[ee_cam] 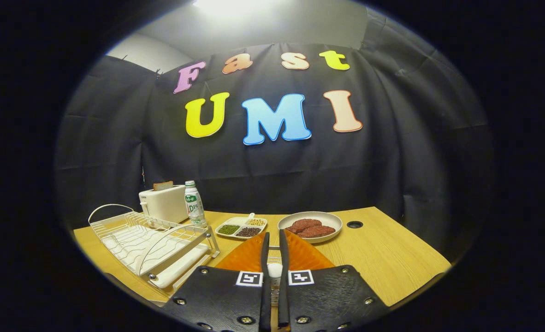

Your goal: Take the plate from the dish rack, then take the spoon from the basket and place it into the plate.

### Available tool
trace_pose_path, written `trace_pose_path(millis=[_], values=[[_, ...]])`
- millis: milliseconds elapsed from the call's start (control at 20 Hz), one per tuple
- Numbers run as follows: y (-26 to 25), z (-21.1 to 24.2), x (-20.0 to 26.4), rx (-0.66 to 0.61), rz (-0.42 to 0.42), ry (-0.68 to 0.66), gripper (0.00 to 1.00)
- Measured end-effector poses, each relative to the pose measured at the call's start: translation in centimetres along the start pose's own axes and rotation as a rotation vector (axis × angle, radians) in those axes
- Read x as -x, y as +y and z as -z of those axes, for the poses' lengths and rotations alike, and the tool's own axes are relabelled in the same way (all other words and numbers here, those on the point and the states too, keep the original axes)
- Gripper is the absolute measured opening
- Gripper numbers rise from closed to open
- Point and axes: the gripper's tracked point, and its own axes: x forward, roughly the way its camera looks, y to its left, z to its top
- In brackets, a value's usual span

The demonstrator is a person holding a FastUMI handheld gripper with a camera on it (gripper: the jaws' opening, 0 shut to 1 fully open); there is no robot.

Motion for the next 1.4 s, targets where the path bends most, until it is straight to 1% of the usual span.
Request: trace_pose_path(millis=[350, 600, 900, 1100, 1150, 1250, 1400], values=[[0.7, -4.6, 1.8, 0.035, -0.004, 0.014, 0.06], [0.9, -8.6, 4.2, 0.064, 0.008, 0.023, 0.06], [0.6, -12.7, 7.7, 0.075, 0.038, 0.040, 0.06], [0.0, -15.3, 9.6, 0.132, 0.064, 0.047, 0.06], [-0.2, -15.6, 10.1, 0.139, 0.073, 0.053, 0.06], [0.4, -15.4, 10.8, 0.085, 0.065, 0.074, 0.06], [0.4, -13.4, 12.0, 0.010, 0.094, 0.130, 0.06]])
